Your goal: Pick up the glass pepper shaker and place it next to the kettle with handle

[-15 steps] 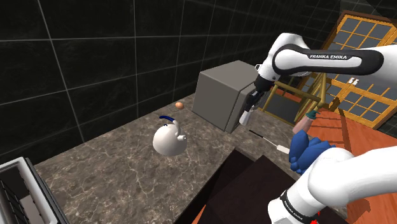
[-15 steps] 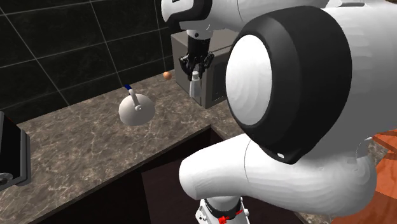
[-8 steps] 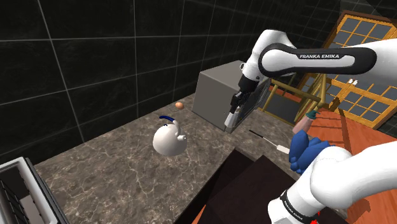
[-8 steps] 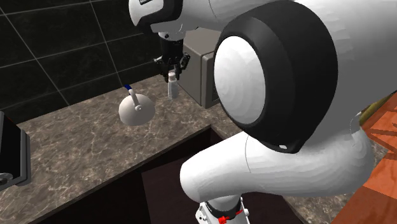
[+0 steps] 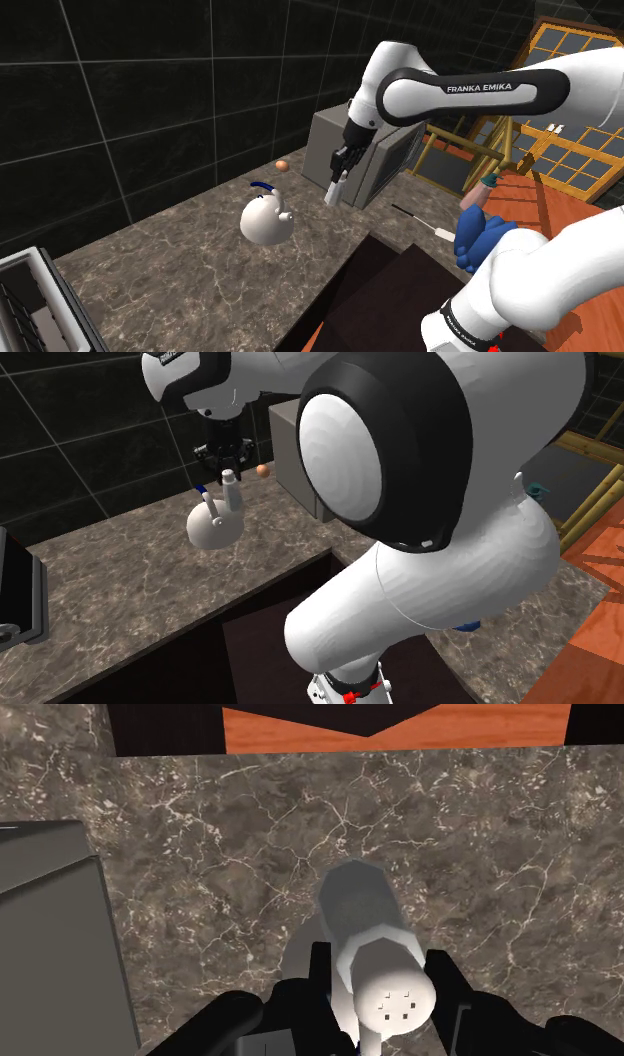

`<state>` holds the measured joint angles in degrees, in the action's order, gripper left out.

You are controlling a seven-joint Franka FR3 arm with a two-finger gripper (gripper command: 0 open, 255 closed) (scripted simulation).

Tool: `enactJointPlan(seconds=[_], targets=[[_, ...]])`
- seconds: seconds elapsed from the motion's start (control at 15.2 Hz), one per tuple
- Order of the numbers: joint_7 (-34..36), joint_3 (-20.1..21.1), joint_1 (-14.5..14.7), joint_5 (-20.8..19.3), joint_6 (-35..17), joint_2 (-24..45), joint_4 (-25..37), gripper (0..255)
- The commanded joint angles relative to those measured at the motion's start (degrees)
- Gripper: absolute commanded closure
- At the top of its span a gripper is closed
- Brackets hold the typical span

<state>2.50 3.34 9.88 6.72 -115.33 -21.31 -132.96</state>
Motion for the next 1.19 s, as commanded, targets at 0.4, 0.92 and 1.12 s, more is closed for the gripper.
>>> enactJointPlan(seconds=[0.4, 0.92, 1.12], targets=[[2.78, 2.38, 1.28, 0.77, -5.07, 2.81, -1.94, 255], [2.26, 2.62, 1.41, 1.12, -11.62, 5.23, -6.09, 255], [2.06, 2.70, 1.46, 1.26, -14.13, 6.37, -7.46, 255]])
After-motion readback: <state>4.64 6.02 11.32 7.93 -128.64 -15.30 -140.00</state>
